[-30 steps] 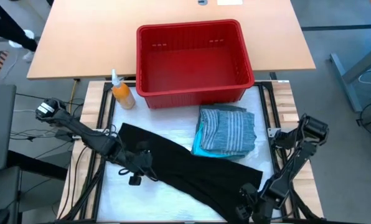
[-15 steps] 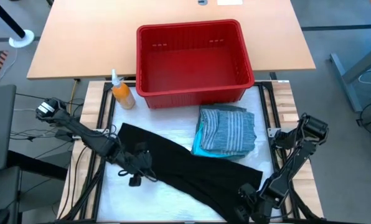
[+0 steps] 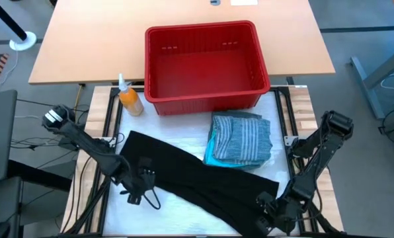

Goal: Fold Laundry from Bin
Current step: Fold the black shirt

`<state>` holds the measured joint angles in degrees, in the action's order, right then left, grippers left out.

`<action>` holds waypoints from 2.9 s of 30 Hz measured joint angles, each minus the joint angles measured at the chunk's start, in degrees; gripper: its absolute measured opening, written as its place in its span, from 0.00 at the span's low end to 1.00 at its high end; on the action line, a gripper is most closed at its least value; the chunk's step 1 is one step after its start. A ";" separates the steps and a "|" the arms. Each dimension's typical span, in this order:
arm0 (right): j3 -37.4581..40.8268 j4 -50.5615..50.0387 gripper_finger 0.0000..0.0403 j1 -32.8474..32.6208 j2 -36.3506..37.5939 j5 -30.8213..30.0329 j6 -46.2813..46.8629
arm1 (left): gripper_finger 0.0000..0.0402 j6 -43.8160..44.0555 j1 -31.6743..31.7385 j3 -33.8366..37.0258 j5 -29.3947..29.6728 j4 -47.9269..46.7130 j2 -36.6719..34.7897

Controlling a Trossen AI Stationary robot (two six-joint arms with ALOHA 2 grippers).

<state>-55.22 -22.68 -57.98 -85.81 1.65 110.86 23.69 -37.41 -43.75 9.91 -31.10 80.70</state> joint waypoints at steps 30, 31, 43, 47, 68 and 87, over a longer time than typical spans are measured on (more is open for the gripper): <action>0.07 -2.57 0.40 2.92 0.01 10.26 -0.99 | 0.35 7.08 1.51 0.02 -9.40 -5.07 6.77; 0.00 1.90 0.42 1.90 -0.24 7.69 -0.32 | 0.35 7.17 1.51 0.02 -9.45 -4.90 6.76; 0.04 14.30 0.54 -5.88 -9.46 -5.90 13.77 | 0.35 8.53 1.51 0.04 -9.12 -2.07 6.72; 0.00 19.05 0.54 -5.80 -13.95 -6.35 13.67 | 0.35 8.72 1.51 0.04 -9.41 -2.05 6.72; 0.00 12.83 0.06 -3.90 -11.23 -5.54 -4.07 | 0.35 10.98 2.16 0.02 -11.62 -2.72 6.70; -21.67 -47.83 0.06 9.42 -6.15 -4.89 -51.94 | 0.35 12.58 3.89 0.00 -11.21 -0.51 6.70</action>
<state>-76.89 -70.51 -48.56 -91.95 -3.24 58.92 36.27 -33.52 -43.75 -1.30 -31.61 87.39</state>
